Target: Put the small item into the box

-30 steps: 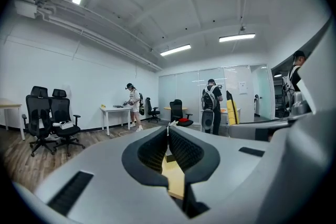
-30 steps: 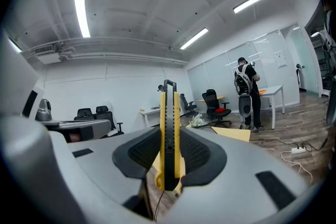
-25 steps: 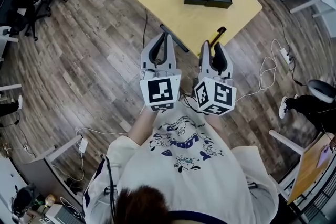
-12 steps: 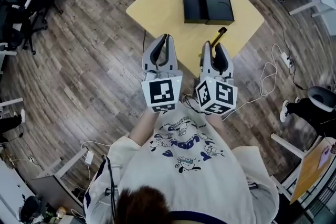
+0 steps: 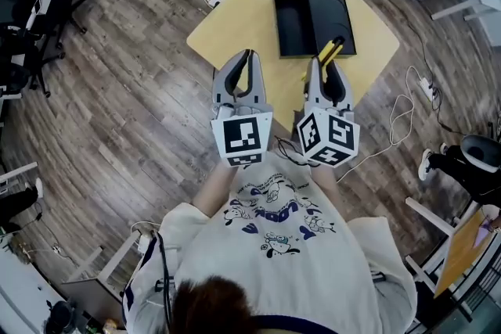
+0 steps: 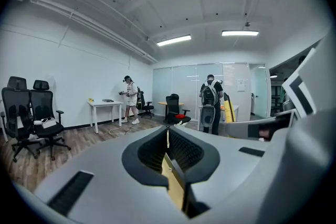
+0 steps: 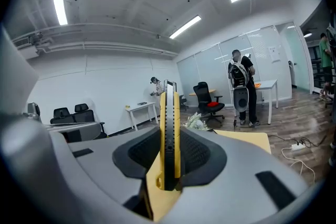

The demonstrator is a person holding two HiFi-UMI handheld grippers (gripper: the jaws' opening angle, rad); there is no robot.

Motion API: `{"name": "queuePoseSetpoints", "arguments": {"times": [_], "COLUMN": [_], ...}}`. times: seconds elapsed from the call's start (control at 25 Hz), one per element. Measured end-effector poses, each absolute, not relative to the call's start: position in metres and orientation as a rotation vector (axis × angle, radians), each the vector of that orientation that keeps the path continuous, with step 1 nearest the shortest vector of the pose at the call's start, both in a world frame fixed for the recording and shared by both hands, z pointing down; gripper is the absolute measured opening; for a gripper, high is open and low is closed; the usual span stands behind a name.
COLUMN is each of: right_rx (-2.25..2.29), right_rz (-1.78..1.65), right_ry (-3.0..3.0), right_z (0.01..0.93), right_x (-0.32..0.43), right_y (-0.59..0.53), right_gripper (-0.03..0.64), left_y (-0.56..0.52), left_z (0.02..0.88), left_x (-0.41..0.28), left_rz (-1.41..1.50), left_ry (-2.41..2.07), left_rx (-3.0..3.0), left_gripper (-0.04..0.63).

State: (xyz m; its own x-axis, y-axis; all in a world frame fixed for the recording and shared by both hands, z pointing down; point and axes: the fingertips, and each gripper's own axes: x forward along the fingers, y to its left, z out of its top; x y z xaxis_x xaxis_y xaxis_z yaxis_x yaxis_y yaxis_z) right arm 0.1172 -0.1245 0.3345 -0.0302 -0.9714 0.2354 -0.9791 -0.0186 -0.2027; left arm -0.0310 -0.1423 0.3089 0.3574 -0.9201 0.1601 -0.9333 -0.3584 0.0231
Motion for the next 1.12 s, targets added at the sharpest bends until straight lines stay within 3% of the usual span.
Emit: {"name": "queuePoseSetpoints", "arguments": {"times": [1.12], "right_rx": [2.011], "right_rz": [0.675], "right_ry": [-2.008], "right_z": [0.424], "right_x": [0.136], "right_y": [-0.253], "right_gripper": [0.129], "left_y": [-0.251], "left_z": [0.404], "left_x": [-0.006], "left_rz": [0.387], "left_ry": [-1.584], "left_rx": [2.334], "left_gripper": [0.021]}}
